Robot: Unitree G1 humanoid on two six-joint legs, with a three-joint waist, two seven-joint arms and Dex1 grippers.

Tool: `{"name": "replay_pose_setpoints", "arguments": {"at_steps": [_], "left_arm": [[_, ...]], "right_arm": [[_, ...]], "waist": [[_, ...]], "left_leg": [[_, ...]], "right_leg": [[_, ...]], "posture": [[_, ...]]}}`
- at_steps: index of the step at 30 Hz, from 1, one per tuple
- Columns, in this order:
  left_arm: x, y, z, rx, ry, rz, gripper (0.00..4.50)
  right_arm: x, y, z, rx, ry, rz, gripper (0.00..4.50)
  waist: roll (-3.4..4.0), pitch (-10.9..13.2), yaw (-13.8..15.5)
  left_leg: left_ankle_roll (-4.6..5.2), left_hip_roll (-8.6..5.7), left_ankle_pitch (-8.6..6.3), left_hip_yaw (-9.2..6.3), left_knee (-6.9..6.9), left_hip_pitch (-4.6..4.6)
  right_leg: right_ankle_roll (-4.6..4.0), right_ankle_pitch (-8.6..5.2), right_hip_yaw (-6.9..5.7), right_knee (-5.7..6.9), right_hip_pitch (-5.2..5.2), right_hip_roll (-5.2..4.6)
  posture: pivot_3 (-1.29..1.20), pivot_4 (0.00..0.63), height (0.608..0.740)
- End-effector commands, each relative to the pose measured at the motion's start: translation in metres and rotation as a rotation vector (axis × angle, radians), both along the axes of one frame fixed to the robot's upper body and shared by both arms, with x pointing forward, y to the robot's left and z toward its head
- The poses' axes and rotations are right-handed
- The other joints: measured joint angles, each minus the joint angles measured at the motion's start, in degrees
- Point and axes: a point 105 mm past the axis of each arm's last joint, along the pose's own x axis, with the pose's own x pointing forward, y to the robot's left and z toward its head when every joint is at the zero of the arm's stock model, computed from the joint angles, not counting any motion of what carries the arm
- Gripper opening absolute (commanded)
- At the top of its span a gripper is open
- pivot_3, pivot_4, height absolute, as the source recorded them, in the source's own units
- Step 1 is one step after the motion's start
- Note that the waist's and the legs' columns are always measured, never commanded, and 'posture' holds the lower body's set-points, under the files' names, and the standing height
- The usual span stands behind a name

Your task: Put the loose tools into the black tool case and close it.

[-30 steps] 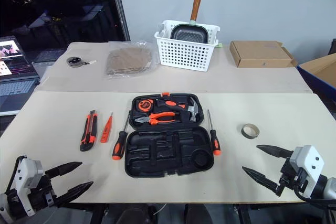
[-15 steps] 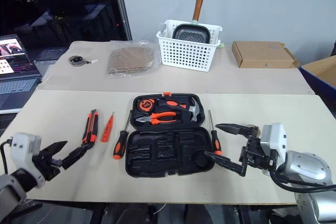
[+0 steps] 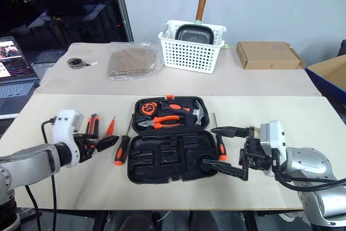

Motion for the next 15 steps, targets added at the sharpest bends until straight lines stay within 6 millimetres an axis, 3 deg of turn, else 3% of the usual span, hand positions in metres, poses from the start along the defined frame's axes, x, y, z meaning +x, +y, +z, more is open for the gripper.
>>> {"name": "replay_pose_setpoints", "arguments": {"at_steps": [1, 7, 15], "left_arm": [[0.000, -0.012, 0.003, -0.012, 0.028, 0.016, 4.50], [0.002, -0.017, -0.002, 0.062, 0.082, 0.043, 2.68], [0.005, -0.023, -0.019, 0.079, 0.149, 0.056, 2.68]], "right_arm": [[-0.004, -0.004, 0.009, -0.012, -0.048, 0.005, 4.46], [-0.008, -0.005, 0.010, -0.018, -0.042, -0.004, 4.50], [-0.012, -0.009, 0.011, -0.030, -0.039, -0.021, 4.50]], "waist": [[0.00, 0.0, 0.0], [0.01, 0.0, 0.2], [0.00, 0.0, 0.2]], "left_leg": [[-0.02, 0.00, 0.01, -0.02, 0.00, 0.01], [-0.19, 0.03, 0.13, -0.04, 0.00, 0.03], [-0.20, -0.03, 0.14, 0.04, 0.00, 0.03]], "right_leg": [[-0.02, 0.00, -0.01, 0.01, 0.01, 0.00], [-0.13, -0.01, -0.03, 0.01, 0.03, 0.07], [-0.10, -0.03, -0.11, 0.00, 0.03, 0.32]], "posture": [[0.00, 0.150, 0.740], [0.00, 0.150, 0.740], [0.00, 0.150, 0.740]]}}
